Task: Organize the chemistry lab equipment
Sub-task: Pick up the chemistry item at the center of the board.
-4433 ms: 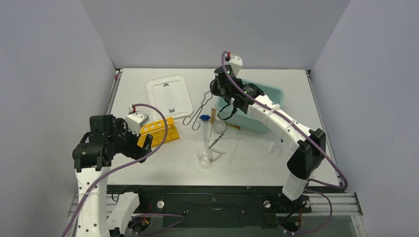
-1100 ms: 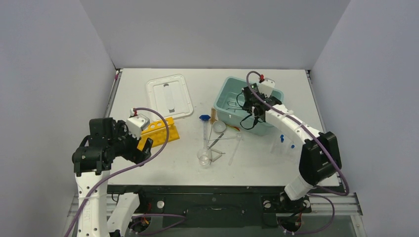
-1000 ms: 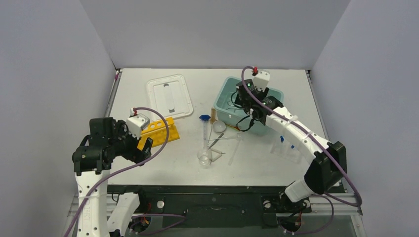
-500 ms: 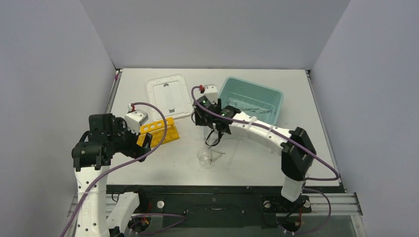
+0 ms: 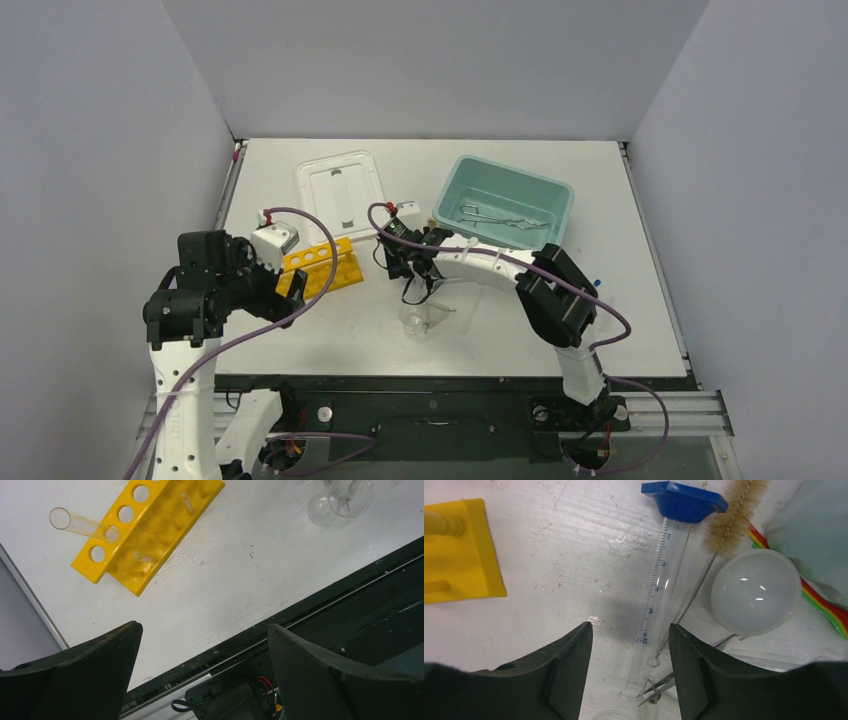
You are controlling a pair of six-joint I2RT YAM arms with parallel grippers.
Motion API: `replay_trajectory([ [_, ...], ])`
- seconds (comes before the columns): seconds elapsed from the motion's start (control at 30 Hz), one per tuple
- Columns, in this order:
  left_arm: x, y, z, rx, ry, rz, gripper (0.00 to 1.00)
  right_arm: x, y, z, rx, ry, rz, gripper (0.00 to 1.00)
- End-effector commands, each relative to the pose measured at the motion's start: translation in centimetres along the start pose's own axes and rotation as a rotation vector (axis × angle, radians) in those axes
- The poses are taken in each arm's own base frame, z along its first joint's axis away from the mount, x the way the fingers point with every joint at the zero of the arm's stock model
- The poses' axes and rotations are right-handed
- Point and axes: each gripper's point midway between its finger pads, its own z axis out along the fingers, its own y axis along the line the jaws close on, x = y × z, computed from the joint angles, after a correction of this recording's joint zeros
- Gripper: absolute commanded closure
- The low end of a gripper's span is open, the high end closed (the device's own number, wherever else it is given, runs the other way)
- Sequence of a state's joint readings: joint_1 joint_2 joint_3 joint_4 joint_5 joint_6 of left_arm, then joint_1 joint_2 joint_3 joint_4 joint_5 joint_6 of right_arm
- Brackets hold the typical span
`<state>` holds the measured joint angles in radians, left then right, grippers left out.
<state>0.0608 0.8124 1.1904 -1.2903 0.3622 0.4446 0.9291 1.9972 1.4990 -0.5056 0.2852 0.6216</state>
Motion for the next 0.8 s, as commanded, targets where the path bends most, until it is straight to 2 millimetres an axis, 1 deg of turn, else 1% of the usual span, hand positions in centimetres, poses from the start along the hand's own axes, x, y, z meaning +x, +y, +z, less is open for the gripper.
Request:
replay_trajectory([
  [0.0, -1.1, 0.4, -0.7, -0.024, -0.038, 0.010, 0.03, -0.5, 0.7, 1.4, -0.015, -0.010, 0.037, 0.49],
  [0.13, -1.0, 0.4, -0.6, -0.023, -0.035, 0.011, 0.03, 0.3, 0.3, 2.7, 0.000, 0.011, 0.045, 0.53],
  [0.27, -1.0, 0.4, -0.4, -0.019, -0.033, 0.008, 0.03, 0.8, 0.1, 3.4, 0.003, 0.020, 0.051, 0.57],
  [0.33, -0.9, 0.3, -0.3, -0.016, -0.032, 0.007, 0.03, 1.0, 0.2, 3.6, 0.002, 0.023, 0.052, 0.60],
  [0.43, -1.0, 0.3, -0.2, -0.013, -0.034, 0.005, 0.03, 1.0, 0.4, 3.9, -0.002, 0.025, 0.054, 0.67],
  [0.47, -1.0, 0.3, -0.2, -0.013, -0.033, 0.005, 0.03, 0.7, 0.5, 3.9, -0.006, 0.019, 0.055, 0.70],
  [0.5, -1.0, 0.3, -0.2, -0.013, -0.033, 0.005, 0.03, 0.6, 0.5, 4.0, -0.007, 0.020, 0.057, 0.77],
  [0.53, -1.0, 0.3, -0.2, -0.012, -0.034, 0.005, 0.03, 0.1, 0.7, 3.9, -0.014, 0.014, 0.058, 0.81],
  [0.57, -1.0, 0.3, -0.2, -0.012, -0.033, 0.004, 0.03, -0.2, 0.8, 3.8, -0.019, 0.012, 0.062, 0.89],
  [0.6, -0.9, 0.3, -0.2, -0.012, -0.033, 0.006, 0.03, -0.9, 0.9, 3.5, -0.026, 0.001, 0.061, 0.93],
  [0.63, -0.9, 0.3, -0.3, -0.012, -0.032, 0.007, 0.03, -1.6, 0.9, 3.2, -0.033, -0.010, 0.067, 0.99],
  [0.73, -0.8, 0.3, -0.3, -0.014, -0.029, 0.009, 0.03, -4.2, 1.1, 1.8, -0.071, -0.048, 0.069, 1.00],
  [0.77, -0.8, 0.3, -0.4, -0.015, -0.031, 0.010, 0.03, -5.1, 1.1, 1.0, -0.087, -0.064, 0.057, 1.00],
])
